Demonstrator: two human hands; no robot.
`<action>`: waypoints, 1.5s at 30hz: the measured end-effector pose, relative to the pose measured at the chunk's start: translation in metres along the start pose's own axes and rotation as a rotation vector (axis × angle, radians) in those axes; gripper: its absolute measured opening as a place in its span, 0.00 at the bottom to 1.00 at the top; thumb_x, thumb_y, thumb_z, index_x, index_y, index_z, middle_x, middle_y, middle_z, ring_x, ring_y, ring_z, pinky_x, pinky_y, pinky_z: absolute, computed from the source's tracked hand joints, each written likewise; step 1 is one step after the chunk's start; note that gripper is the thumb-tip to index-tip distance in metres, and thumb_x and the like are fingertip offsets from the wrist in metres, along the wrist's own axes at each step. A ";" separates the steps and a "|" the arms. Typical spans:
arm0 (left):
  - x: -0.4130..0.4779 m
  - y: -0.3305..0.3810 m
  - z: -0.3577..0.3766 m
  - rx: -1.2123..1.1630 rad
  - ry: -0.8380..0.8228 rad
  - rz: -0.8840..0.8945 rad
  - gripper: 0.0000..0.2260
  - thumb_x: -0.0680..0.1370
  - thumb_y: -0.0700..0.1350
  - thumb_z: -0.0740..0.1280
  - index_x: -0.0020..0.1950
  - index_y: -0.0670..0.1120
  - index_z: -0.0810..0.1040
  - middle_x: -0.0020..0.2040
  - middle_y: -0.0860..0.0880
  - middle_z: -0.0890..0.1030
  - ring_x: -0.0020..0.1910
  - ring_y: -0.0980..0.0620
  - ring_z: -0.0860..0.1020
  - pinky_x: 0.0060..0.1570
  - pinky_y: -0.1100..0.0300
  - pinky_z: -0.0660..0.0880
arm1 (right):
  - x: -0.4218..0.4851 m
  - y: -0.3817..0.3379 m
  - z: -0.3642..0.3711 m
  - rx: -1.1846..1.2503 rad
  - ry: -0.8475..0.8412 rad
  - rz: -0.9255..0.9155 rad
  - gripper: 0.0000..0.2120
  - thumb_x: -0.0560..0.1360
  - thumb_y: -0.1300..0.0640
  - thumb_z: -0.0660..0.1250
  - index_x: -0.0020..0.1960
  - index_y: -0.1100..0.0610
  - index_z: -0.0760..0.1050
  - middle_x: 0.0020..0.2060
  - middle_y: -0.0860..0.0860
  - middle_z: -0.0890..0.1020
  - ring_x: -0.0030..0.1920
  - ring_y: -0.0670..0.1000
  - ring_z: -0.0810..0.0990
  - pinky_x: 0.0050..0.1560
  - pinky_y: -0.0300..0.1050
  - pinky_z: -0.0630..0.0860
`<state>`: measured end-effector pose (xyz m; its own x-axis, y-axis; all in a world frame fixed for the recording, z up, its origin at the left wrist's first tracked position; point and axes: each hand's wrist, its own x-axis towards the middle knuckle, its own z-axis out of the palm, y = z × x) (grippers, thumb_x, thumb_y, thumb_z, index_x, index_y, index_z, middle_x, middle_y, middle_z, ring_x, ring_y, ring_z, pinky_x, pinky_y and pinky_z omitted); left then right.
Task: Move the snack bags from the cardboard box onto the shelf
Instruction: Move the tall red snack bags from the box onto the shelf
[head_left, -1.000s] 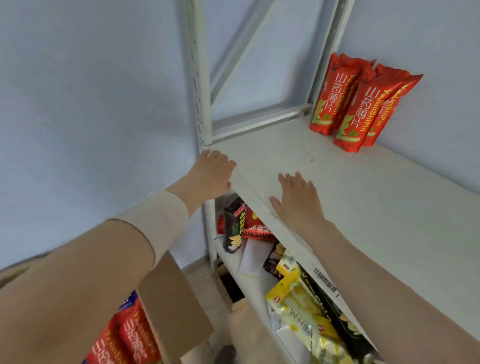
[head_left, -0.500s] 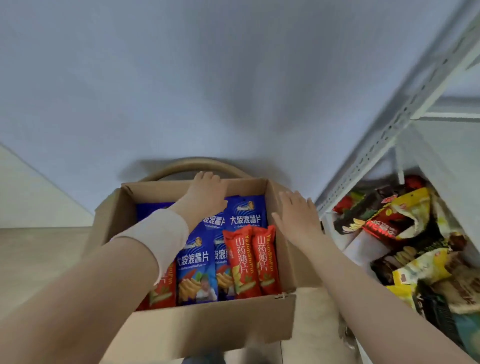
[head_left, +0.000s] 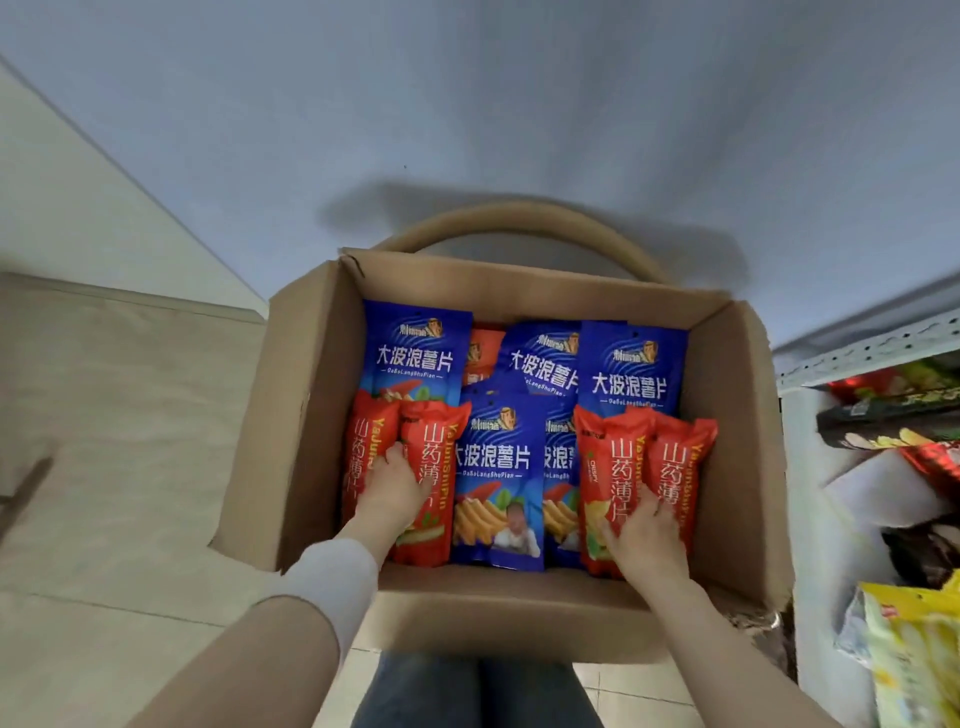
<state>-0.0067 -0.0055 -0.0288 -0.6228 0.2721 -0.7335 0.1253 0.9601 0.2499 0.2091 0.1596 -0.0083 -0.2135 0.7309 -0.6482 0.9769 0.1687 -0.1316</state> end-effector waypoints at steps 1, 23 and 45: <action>0.006 -0.002 0.007 -0.034 0.019 -0.025 0.32 0.77 0.51 0.66 0.75 0.42 0.55 0.71 0.40 0.65 0.70 0.40 0.64 0.69 0.46 0.62 | 0.007 0.003 0.006 0.055 -0.019 0.060 0.37 0.73 0.50 0.69 0.73 0.58 0.53 0.68 0.61 0.63 0.68 0.62 0.65 0.68 0.59 0.65; 0.012 0.006 0.033 -0.480 -0.020 0.039 0.44 0.64 0.53 0.78 0.70 0.47 0.55 0.65 0.45 0.72 0.63 0.45 0.73 0.62 0.49 0.71 | 0.026 0.019 0.026 0.464 -0.174 0.056 0.42 0.59 0.49 0.80 0.66 0.58 0.64 0.62 0.56 0.73 0.62 0.56 0.73 0.63 0.55 0.71; -0.228 0.304 -0.028 -0.607 -0.623 1.106 0.33 0.65 0.53 0.76 0.63 0.54 0.61 0.58 0.53 0.76 0.53 0.57 0.79 0.53 0.57 0.76 | -0.186 0.176 -0.183 1.302 0.392 -0.220 0.36 0.59 0.51 0.76 0.64 0.51 0.67 0.46 0.45 0.84 0.43 0.42 0.84 0.36 0.34 0.77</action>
<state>0.1517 0.2221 0.2323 0.0370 0.9946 -0.0968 -0.1293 0.1008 0.9865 0.4186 0.1744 0.2269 -0.1413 0.9435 -0.2998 0.1834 -0.2727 -0.9445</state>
